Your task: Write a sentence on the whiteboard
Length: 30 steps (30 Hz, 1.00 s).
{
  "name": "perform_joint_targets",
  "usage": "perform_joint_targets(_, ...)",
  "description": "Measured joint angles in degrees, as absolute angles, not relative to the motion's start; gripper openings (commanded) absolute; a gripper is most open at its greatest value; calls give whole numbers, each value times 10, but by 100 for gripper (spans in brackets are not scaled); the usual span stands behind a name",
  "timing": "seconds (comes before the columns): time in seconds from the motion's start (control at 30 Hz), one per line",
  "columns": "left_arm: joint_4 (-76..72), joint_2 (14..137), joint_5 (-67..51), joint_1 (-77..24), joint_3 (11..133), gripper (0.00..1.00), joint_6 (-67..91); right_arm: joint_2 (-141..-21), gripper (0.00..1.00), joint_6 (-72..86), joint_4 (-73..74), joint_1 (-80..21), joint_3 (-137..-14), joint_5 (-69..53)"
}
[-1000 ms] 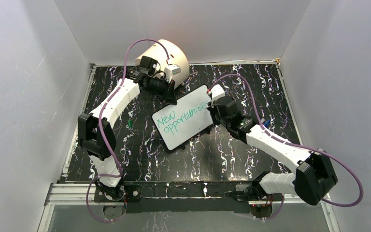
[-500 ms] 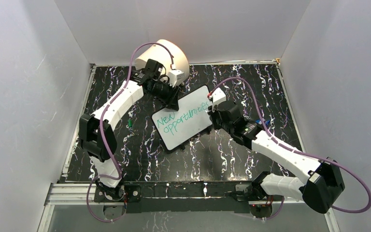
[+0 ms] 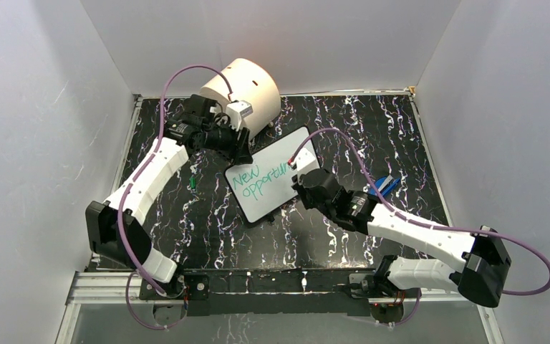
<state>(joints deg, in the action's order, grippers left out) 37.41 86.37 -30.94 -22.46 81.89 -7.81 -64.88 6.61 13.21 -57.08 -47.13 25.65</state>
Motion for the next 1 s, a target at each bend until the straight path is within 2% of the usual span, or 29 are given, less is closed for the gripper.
perform_joint_targets(0.2,361,880,-336,-207,809,36,-74,-654,0,76,133,-615,-471,283)
perform_joint_targets(0.33,359,895,-353,-207,809,25,-76,-660,0,78,132,-624,-471,292)
perform_joint_targets(0.7,359,930,-399,-203,809,7,-96,-671,0,89,122,-647,-471,303)
perform_joint_targets(1.0,359,932,-429,-197,806,0,-110,-678,0,98,119,-673,-470,330)
